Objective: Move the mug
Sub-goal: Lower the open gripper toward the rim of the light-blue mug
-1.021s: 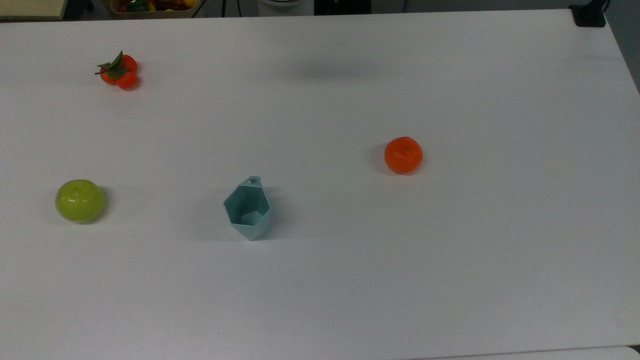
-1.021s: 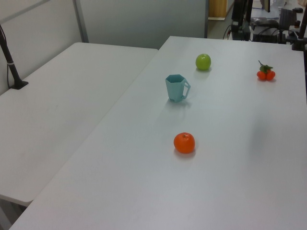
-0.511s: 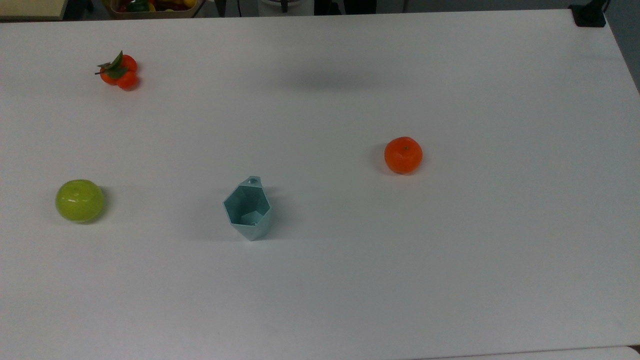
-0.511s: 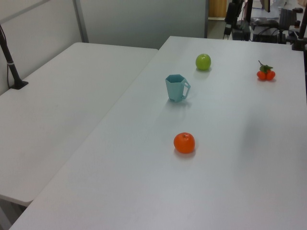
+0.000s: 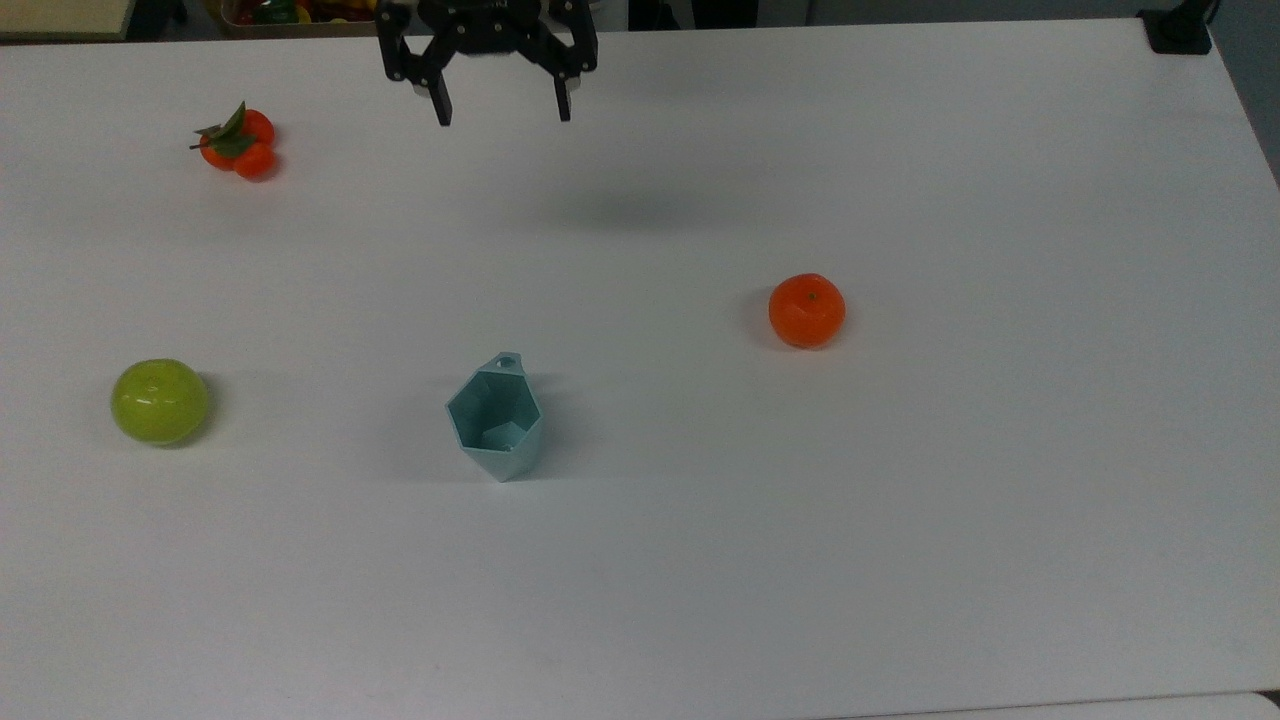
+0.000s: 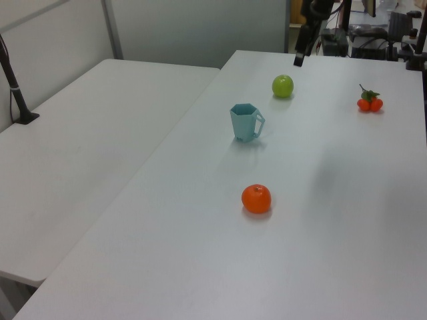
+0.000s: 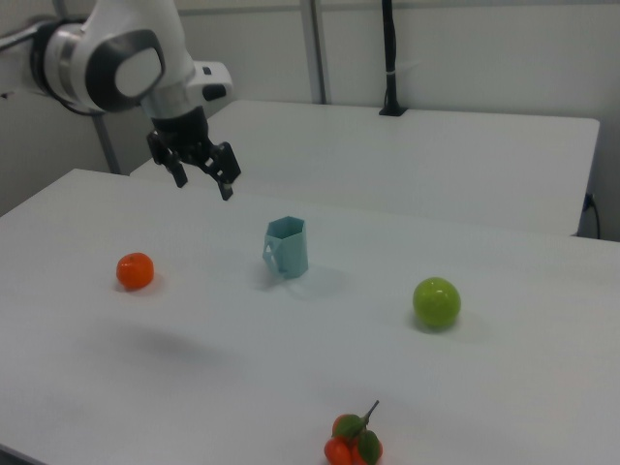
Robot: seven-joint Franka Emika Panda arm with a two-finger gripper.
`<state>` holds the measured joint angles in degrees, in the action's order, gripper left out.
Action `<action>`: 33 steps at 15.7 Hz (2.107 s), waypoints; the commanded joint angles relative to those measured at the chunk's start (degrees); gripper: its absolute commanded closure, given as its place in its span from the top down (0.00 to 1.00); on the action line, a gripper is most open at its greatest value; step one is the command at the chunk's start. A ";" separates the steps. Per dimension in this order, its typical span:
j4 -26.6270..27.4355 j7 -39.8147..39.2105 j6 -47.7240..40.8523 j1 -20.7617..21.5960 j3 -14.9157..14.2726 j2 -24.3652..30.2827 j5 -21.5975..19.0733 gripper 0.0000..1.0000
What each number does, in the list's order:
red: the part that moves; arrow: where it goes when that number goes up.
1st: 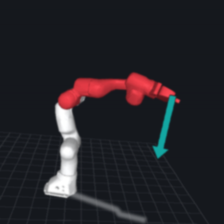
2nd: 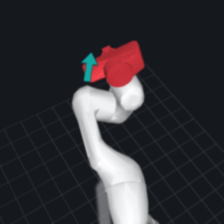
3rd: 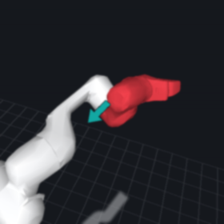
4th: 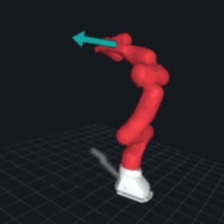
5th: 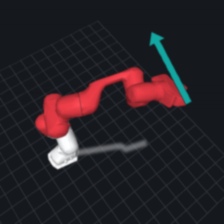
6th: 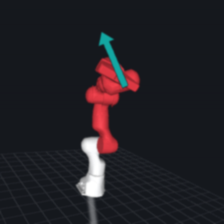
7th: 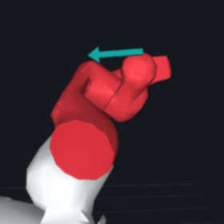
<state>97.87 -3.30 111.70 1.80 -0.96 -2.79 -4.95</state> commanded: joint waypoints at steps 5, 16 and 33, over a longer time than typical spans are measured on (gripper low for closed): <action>2.41 -0.04 9.50 0.75 -1.32 -5.28 2.05 1.00; -0.84 10.77 12.49 2.42 -1.06 -15.66 11.81 1.00; -1.01 14.82 27.69 2.68 -1.06 -24.54 14.62 0.95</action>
<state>97.58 10.10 137.47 3.82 -1.50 -26.18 8.22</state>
